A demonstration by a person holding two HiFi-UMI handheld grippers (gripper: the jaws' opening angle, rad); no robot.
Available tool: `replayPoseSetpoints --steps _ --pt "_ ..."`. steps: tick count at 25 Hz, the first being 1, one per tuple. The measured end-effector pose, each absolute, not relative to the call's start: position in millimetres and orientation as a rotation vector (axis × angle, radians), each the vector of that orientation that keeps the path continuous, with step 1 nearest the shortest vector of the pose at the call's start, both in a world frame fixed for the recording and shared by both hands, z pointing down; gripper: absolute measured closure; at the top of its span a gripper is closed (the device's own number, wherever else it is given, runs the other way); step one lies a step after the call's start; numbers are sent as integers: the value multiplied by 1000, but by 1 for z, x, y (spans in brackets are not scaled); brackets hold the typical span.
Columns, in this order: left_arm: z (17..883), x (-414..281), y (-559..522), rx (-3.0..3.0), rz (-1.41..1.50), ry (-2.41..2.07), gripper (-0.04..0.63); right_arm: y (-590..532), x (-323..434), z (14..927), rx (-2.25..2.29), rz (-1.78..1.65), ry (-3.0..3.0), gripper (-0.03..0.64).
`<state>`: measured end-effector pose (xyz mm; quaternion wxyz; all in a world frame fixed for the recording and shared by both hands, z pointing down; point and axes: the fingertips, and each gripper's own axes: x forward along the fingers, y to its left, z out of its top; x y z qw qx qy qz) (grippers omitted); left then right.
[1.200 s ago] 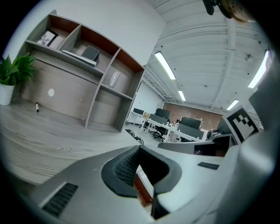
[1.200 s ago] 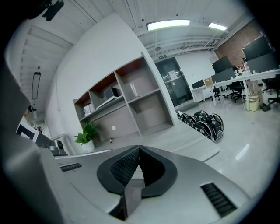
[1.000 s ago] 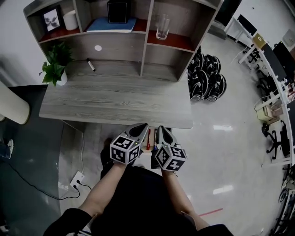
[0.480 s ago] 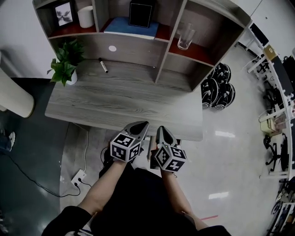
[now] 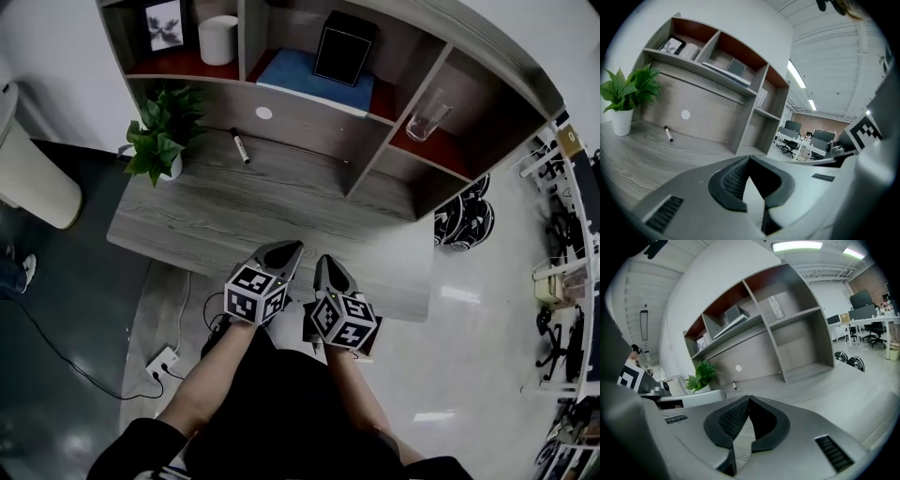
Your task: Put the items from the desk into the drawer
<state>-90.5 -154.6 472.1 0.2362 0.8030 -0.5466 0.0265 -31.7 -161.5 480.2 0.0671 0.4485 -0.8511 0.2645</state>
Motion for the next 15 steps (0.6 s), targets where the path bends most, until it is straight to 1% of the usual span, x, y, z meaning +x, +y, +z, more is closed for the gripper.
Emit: replayPoseSetpoints --steps 15 --pt "471 -203 -200 2171 111 -1567 600 -208 -142 487 1274 825 -2571 626"
